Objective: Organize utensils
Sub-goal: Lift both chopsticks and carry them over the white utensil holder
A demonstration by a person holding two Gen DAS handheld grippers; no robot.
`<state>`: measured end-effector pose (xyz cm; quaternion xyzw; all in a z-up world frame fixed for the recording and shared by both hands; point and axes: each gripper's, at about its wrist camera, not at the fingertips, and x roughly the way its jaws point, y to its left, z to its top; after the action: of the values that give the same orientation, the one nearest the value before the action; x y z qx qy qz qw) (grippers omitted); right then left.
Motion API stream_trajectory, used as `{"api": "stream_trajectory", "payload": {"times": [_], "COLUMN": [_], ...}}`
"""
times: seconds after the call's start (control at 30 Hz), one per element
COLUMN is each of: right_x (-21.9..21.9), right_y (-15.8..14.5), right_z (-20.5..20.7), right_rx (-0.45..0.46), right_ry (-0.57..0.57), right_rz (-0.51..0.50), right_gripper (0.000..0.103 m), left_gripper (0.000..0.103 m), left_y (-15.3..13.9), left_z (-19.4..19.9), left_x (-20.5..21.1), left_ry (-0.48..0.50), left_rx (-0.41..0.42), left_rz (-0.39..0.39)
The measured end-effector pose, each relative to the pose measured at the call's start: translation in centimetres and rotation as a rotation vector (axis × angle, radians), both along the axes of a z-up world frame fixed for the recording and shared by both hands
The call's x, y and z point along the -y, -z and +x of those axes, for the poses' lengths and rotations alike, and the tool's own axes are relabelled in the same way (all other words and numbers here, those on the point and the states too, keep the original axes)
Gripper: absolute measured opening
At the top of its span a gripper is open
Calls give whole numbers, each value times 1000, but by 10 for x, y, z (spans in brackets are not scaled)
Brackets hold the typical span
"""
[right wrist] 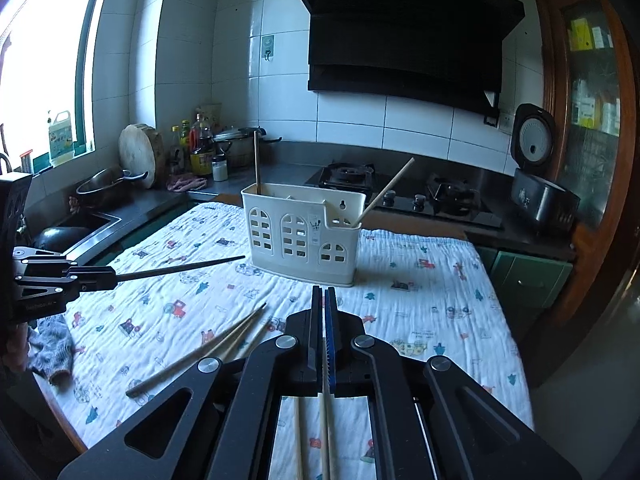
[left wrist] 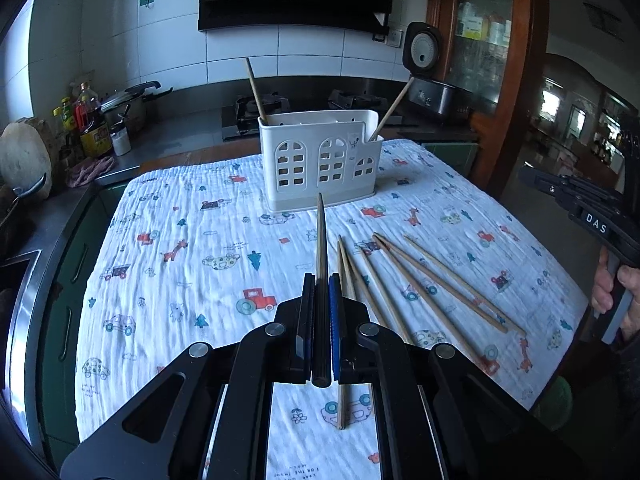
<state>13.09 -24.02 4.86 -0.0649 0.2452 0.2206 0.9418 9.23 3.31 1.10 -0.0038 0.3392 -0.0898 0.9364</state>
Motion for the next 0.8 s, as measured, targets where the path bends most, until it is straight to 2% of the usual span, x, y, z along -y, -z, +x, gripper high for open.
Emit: {"api": "stream_trajectory", "payload": {"times": [0.13,0.37,0.5,0.8], "right_x": [7,26,26,31], "right_y": [27,95,123,146], "right_z": [-5,-18,-28,-34], "right_rx": [-64,-236,-296,-328], "right_ry": [1,10,-2,23], "right_rz": [-13,-21,-37,-34], "right_gripper": [9,9,9,10], "left_gripper": [6,6,6,6], "left_y": [8,27,34,38], "left_z": [-3,-3,-5,-8], "left_x": [-5,-4,-3,-2], "left_ry": [-4,-16,-15,-21], "left_rx": [-16,-54,-75,-91], "left_rz": [-17,-23,-17,-15]}}
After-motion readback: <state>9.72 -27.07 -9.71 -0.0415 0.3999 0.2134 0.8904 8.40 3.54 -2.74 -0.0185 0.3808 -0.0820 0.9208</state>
